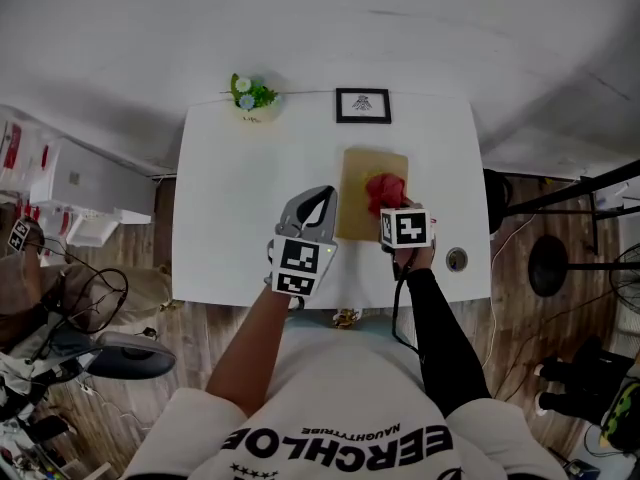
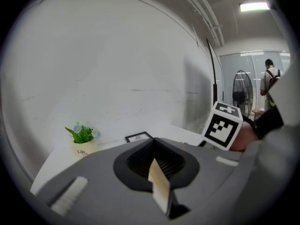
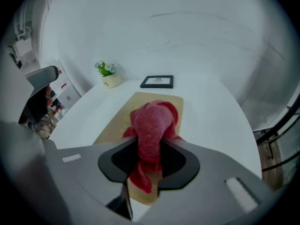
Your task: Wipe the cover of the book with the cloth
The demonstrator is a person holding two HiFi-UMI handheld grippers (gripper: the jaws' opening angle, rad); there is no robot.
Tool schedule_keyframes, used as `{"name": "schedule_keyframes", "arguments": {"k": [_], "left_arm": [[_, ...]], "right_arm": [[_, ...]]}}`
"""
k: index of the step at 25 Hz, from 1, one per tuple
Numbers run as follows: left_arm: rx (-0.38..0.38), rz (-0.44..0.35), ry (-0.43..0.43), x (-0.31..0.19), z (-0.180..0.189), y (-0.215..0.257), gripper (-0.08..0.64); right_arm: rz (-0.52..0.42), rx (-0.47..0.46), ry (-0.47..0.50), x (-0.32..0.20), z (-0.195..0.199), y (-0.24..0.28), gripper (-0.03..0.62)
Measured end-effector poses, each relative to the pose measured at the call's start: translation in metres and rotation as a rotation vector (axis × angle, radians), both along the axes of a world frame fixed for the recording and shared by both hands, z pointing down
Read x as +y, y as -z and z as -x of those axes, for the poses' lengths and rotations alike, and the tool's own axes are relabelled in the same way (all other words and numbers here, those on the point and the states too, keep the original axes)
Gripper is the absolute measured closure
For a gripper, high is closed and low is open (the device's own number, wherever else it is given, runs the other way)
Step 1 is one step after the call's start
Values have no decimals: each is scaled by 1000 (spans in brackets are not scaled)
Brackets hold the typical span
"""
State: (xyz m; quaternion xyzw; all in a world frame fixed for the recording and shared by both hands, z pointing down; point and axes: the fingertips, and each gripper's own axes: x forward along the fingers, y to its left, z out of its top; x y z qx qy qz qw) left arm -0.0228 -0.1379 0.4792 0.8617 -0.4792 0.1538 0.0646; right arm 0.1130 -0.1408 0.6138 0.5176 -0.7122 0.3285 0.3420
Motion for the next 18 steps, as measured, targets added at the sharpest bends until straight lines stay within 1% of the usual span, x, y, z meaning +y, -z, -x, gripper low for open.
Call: {"name": "schedule_keyframes", "arguments": {"k": [2,4,6,8,11,13,15,18], "left_arm": [[-5,-1,-9,2,-5,0,503],[-11,-2,-16,4,-10,0,503],[-16,-9,-22,6,-13,2,503],[-20,-15,-20,9,-13,5,503],[-30,-14,-6,11,-7,7,503],[-34,-13,4,14,-3,7,503],[-40,-14,11,17,2,8,503],[-45,-16,23,21,7,9,503]], "right_arm": [[-2,16,-38,3,-18,0,486],[-7,21,-52,4,-25,-1,486],[-24,19,-48,4,-24,3,486],[-55,-10,-24,5,-13,12,486],[-88,-93,43,10,17,30,486],[-89,-130,112,17,44,36,485],[-70,-147,187,28,70,35,485],[-12,-141,275,48,101,21,485]]}}
